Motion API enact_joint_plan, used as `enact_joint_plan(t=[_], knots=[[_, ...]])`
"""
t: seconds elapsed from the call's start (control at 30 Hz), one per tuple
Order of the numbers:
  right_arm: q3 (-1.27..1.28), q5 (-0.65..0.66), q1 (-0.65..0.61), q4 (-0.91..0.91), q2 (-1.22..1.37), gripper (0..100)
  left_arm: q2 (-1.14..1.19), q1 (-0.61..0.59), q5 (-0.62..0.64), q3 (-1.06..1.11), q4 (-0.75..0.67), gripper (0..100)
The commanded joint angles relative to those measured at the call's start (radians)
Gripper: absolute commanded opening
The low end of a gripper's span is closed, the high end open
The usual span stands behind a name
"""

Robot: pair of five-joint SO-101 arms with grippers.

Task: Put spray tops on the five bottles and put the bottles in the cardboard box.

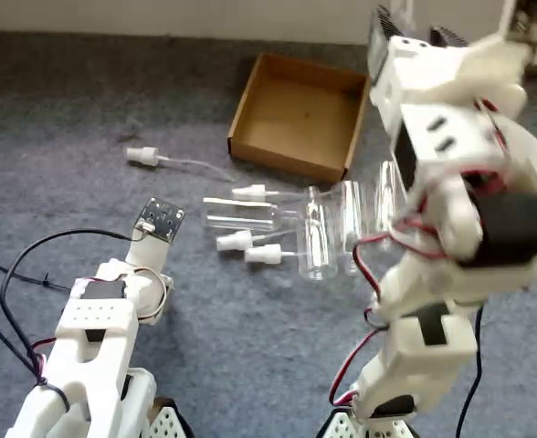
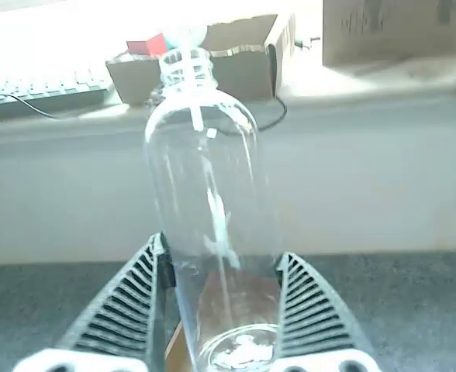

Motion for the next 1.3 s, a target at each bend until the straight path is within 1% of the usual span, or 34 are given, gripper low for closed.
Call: enact_joint_plan(t=[0.0, 0.07, 0.2, 0.33, 0.43, 0.47, 0.53, 0.6, 0.73, 0.8, 0.87, 0.9, 0.93, 1.0, 1.13, 1.27], knots=[[-0.035, 0.041, 0.041, 0.016, -0.113, 0.4, 0.002, 0.013, -0.008, 0.01, 0.0, 15], [0.071, 0.041, 0.085, 0.016, -0.174, 0.4, 0.002, 0.013, -0.008, 0.01, 0.0, 15], [0.363, 0.041, 0.097, 0.016, -0.386, 0.4, 0.002, 0.013, -0.008, 0.01, 0.0, 15], [0.785, 0.044, 0.091, 0.012, -0.68, 0.4, 0.002, 0.013, -0.008, 0.01, 0.0, 15], [1.156, 0.064, 0.091, -0.062, -0.883, 0.5, 0.002, 0.013, -0.008, 0.01, 0.0, 15], [1.29, 0.077, 0.091, -0.122, -0.947, 0.5, 0.002, 0.013, -0.008, 0.01, 0.0, 15], [1.587, 0.084, 0.09, -0.311, -1.082, 0.5, 0.002, 0.013, -0.008, 0.01, 0.0, 15], [1.893, 0.084, 0.09, -0.555, -1.237, 0.5, 0.002, 0.013, -0.008, 0.01, 0.0, 15], [2.522, 0.083, 0.09, -1.104, -1.624, 0.5, 0.002, 0.013, -0.008, 0.01, 0.0, 15], [2.798, 0.083, 0.09, -1.34, -1.805, 0.5, 0.002, 0.013, -0.008, 0.01, 0.0, 15], [3.054, 0.083, 0.09, -1.5, -1.968, 0.5, 0.002, 0.013, -0.008, 0.01, 0.0, 15], [3.163, 0.083, 0.09, -1.527, -2.009, 0.5, 0.002, 0.013, -0.008, 0.01, 0.0, 15], [3.214, 0.083, 0.082, -1.56, -2.0, 0.5, 0.002, 0.013, -0.008, 0.01, 0.0, 15], [3.221, 0.08, 0.071, -1.623, -1.945, 0.5, 0.002, 0.015, -0.008, 0.01, 0.0, 15], [3.229, -0.032, 0.07, -1.751, -1.908, 0.5, 0.002, 0.018, -0.011, -0.013, -0.002, 15], [3.229, -0.084, 0.07, -1.816, -1.906, 0.5, 0.004, 0.019, -0.011, -0.16, -0.032, 15]])
